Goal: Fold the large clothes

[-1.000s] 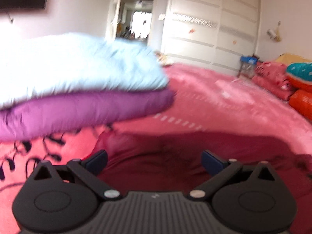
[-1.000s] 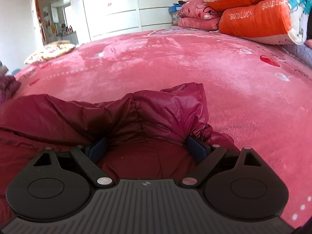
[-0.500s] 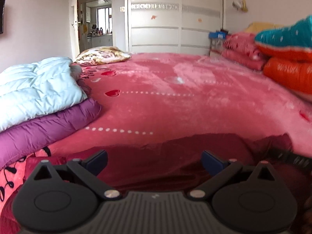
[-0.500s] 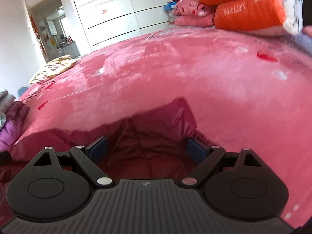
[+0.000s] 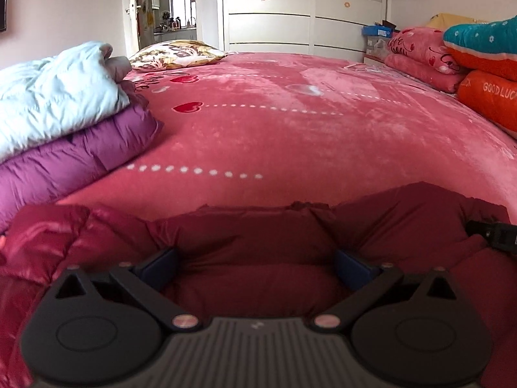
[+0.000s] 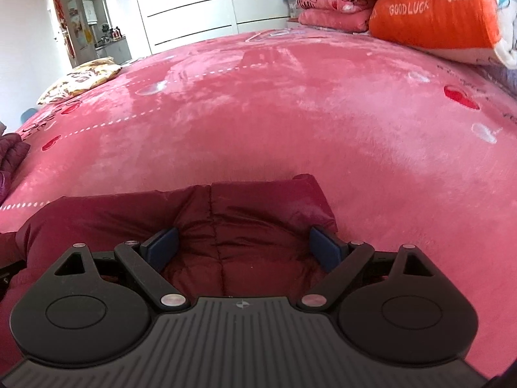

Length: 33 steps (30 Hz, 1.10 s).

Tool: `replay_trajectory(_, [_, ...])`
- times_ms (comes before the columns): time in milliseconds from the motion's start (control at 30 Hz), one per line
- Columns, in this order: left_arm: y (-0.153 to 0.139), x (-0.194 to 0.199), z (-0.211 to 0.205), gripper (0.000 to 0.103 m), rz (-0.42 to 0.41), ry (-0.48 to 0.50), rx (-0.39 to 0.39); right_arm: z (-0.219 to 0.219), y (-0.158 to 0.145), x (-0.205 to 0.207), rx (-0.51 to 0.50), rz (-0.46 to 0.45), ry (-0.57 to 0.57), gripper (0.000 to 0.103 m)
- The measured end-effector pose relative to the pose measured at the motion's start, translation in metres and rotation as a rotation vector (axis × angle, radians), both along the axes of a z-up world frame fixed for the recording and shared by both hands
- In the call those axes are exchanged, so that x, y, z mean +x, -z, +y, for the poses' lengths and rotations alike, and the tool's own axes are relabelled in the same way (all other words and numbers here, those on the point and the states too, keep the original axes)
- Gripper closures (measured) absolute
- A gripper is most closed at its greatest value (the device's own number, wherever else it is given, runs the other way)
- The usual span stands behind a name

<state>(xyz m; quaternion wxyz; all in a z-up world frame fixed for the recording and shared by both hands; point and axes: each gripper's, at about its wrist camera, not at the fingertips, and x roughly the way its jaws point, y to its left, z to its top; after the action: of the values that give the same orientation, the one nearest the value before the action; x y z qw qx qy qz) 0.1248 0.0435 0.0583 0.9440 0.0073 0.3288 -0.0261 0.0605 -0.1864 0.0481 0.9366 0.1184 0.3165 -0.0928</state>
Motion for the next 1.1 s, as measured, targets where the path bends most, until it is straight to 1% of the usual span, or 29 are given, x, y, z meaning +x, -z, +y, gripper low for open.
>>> replay_trajectory(233, [0.014,-0.002,-0.002,0.000,-0.049,-0.006,-0.005,0.007,0.009,0.002,-0.027,-0.016,0.012,0.000])
replay_trajectory(467, [0.017,-0.001,-0.003,0.000,-0.064,-0.005,0.007,0.005,0.010,0.004,-0.009,-0.031,0.012,0.000])
replay_trajectory(600, [0.013,-0.003,-0.002,0.000,-0.063,-0.006,0.011,-0.008,0.007,-0.006,0.079,-0.050,-0.009,0.000])
replay_trajectory(733, [-0.001,-0.014,0.002,0.000,-0.035,-0.021,0.025,-0.028,-0.008,-0.029,0.258,-0.087,0.018,0.000])
replay_trajectory(767, [-0.007,-0.021,0.004,0.000,-0.033,-0.029,0.028,-0.032,-0.013,-0.034,0.283,-0.088,0.024,0.000])
replay_trajectory(800, [-0.012,-0.028,0.007,0.000,-0.035,-0.036,0.026,-0.032,-0.017,-0.038,0.285,-0.081,0.025,0.000])
replay_trajectory(933, [-0.029,-0.057,0.020,0.001,-0.038,-0.056,0.007,-0.017,-0.033,-0.057,0.194,-0.074,-0.019,0.000])
replay_trajectory(1100, [-0.049,-0.096,0.041,0.001,-0.047,-0.097,-0.012,0.010,-0.044,-0.088,0.063,-0.084,-0.080,0.000])
